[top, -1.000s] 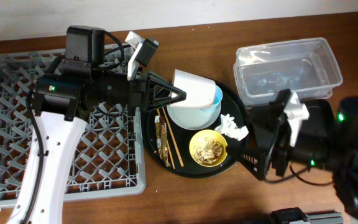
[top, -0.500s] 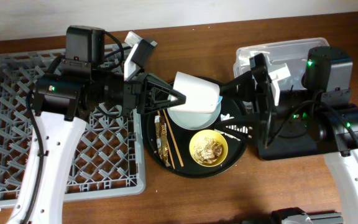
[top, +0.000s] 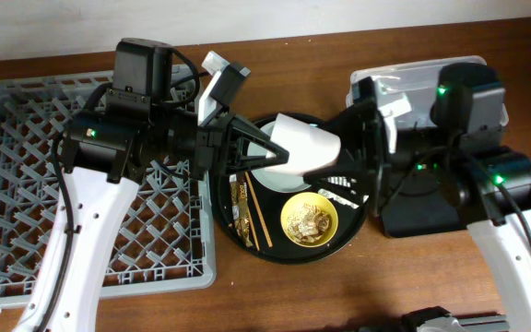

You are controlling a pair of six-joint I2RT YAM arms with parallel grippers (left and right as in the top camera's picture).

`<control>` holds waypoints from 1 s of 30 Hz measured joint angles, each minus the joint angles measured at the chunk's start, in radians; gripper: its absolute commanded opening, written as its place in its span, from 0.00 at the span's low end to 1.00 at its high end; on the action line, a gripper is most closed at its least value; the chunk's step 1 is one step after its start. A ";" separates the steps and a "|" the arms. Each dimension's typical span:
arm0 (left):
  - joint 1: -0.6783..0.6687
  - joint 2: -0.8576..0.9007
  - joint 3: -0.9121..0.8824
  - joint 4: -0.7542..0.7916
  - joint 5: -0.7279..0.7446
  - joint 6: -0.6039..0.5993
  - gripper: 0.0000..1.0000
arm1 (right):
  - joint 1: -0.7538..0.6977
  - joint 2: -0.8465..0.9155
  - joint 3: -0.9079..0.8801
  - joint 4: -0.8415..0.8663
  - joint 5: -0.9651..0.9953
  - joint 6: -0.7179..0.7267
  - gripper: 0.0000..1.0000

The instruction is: Sort waste into correct bins and load items into the dishwasher rack

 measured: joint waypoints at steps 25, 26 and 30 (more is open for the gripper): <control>0.201 0.000 0.000 -0.004 -0.130 -0.005 0.52 | 0.037 0.016 0.004 -0.075 0.496 0.289 0.36; 0.206 0.000 0.000 -0.005 -0.137 -0.008 0.52 | 0.037 0.016 0.005 -0.117 0.562 0.307 0.36; 0.233 -0.005 0.000 -0.071 -0.309 -0.020 0.52 | 0.037 0.090 0.135 -0.361 0.811 0.343 0.36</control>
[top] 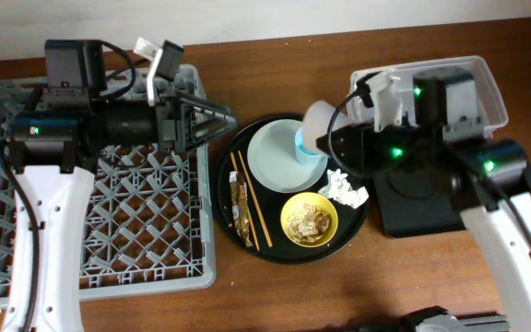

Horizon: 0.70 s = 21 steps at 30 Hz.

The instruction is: Sort waste into correct bins and load items into the dishwasher rack

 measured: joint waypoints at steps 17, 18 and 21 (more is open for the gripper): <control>-0.001 -0.366 -0.003 -0.325 -1.037 -0.087 0.53 | 0.465 0.838 0.835 0.059 0.401 0.017 0.35; -0.001 -0.381 -0.003 -0.338 -1.070 -0.091 0.53 | 0.479 0.873 0.836 0.095 0.409 0.017 0.35; -0.001 -0.417 -0.003 -0.376 -1.136 -0.094 0.53 | 0.518 1.000 0.836 0.204 0.446 0.017 0.36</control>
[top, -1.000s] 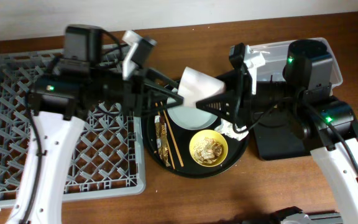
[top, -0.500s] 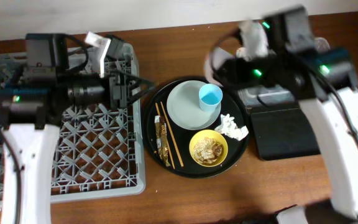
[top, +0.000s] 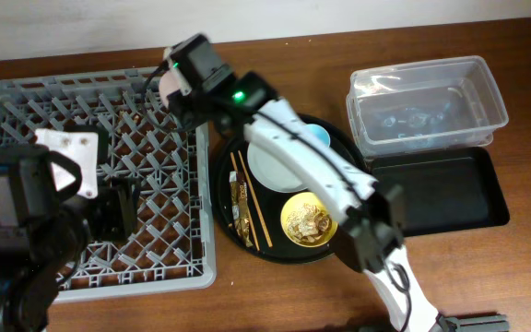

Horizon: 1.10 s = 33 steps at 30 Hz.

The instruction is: Sort waste into correct bins and load items into the dishwasher rack

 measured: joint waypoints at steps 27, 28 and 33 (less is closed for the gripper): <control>0.000 -0.011 0.000 -0.046 -0.034 0.000 0.53 | 0.014 0.125 0.001 0.050 0.064 0.000 0.99; 0.000 -0.011 0.000 -0.044 -0.034 0.000 0.53 | 0.006 0.091 0.001 -0.004 0.084 0.000 0.99; 0.000 -0.011 0.000 -0.039 -0.028 0.000 0.54 | -0.135 -0.185 0.014 -0.345 0.113 0.000 0.90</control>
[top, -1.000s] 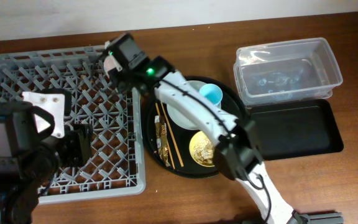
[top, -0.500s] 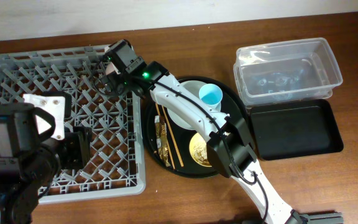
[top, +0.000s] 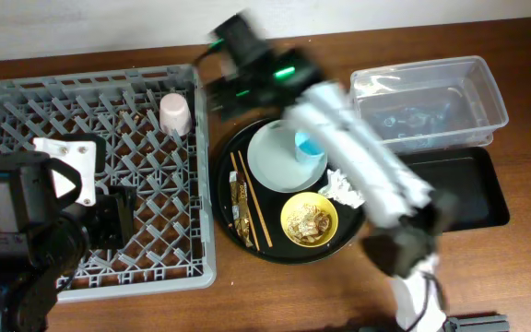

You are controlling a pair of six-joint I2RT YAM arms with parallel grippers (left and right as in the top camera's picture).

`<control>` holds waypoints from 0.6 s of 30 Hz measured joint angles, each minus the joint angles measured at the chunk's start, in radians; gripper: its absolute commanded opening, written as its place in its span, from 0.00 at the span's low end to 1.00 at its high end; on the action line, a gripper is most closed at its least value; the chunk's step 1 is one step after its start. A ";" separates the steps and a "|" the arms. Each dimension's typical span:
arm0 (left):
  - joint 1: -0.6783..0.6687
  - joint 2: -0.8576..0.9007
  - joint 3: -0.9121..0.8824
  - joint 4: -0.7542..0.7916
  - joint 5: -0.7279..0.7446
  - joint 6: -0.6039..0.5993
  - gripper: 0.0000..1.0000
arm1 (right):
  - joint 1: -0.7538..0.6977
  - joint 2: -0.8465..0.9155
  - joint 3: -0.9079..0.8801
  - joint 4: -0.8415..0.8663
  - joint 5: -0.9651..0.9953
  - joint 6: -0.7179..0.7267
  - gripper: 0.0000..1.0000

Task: Sort waste into correct bins and load items into the dishwasher rack
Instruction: 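Reach the right gripper to the blue cup and grasp it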

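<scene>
A pale pink cup (top: 174,112) stands mouth down in the grey dishwasher rack (top: 7,101), near its far right corner. My right arm stretches across the black round tray (top: 233,235), motion-blurred. Its gripper (top: 221,92) hovers at the rack's right edge, just right of the cup and apart from it, and looks open. On the tray lie a pale plate (top: 279,161) with a blue cup (top: 307,148), a yellow bowl of food scraps (top: 309,219), chopsticks (top: 254,212), a wrapper (top: 241,210) and crumpled paper (top: 344,189). My left arm (top: 26,231) looms over the rack's front left, hiding its fingers.
A clear plastic bin (top: 427,101) stands at the far right, with a flat black tray-like bin (top: 459,189) in front of it. The rack's tines fill the left half of the table.
The pale cup now stands in the rack's far right corner, let go. My right gripper has drawn back to the right, off the rack. The left arm has not moved.
Both grippers met over the tray around a pale cup. Then the left gripper was back over the rack, open, while the right held the cup above the plate. Later the right arm reached over the rack's far corner. Now the cup rests there, released.
</scene>
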 measured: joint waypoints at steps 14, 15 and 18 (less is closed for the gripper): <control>0.000 0.193 -0.001 0.019 0.228 -0.007 0.93 | -0.297 -0.137 -0.298 -0.318 -0.274 -0.194 0.39; 0.000 0.208 -0.001 0.017 0.232 -0.009 0.92 | -0.291 -0.134 -0.333 -0.288 -0.276 -0.194 0.39; 0.000 0.253 -0.001 0.014 0.240 -0.011 0.89 | -0.265 -0.133 -0.456 -0.161 -0.277 -0.198 0.40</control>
